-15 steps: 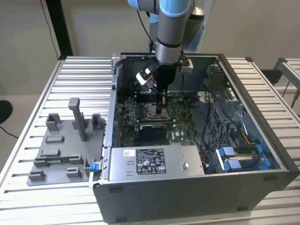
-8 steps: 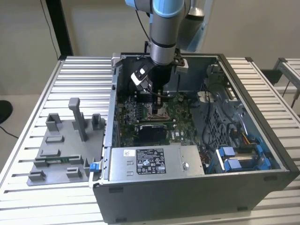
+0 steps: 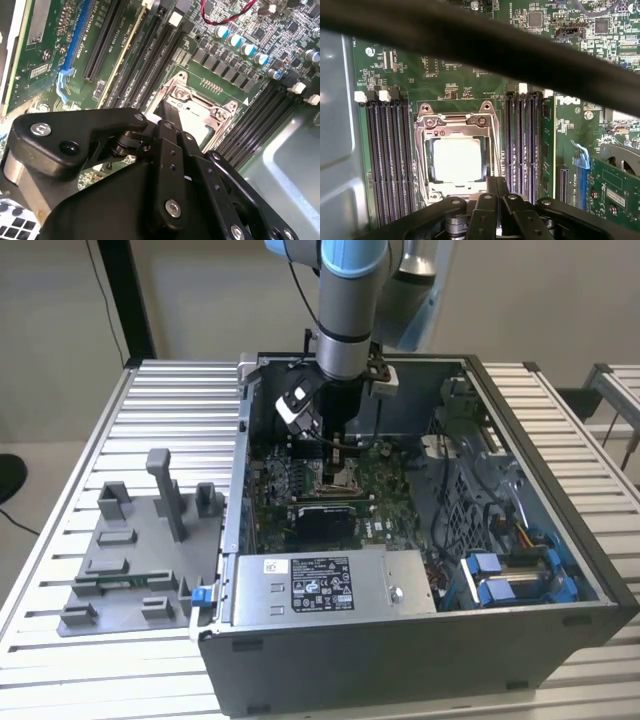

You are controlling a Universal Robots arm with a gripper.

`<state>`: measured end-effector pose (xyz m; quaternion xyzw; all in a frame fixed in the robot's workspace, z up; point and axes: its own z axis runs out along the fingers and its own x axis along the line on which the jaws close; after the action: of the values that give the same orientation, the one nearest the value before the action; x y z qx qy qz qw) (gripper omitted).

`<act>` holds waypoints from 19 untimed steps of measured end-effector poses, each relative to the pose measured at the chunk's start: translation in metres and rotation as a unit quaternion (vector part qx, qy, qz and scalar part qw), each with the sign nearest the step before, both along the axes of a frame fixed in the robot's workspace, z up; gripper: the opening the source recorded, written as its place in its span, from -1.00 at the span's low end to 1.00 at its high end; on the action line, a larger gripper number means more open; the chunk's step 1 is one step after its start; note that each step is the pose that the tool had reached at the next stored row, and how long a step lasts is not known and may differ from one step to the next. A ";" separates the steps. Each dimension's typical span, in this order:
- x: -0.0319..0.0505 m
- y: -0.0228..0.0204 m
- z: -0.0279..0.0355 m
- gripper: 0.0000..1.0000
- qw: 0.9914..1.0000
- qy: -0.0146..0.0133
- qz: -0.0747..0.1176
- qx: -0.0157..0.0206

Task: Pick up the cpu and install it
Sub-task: 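Install the second cpu locking lever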

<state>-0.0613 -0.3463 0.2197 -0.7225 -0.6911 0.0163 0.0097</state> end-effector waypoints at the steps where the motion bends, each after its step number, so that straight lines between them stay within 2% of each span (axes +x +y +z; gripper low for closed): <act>1: 0.0000 0.0000 0.0000 -1.00 1.000 0.000 0.000 0.000; 9: 0.0057 -0.0001 0.0030 -1.00 1.000 0.000 0.000 0.000; 15: 0.0068 -0.0013 0.0104 -1.00 1.000 0.000 0.000 0.000; 19: 0.0070 -0.0035 0.0159 -1.00 1.000 0.000 0.000 0.000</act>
<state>-0.0543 -0.3497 0.2356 -0.7225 -0.6911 0.0161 0.0096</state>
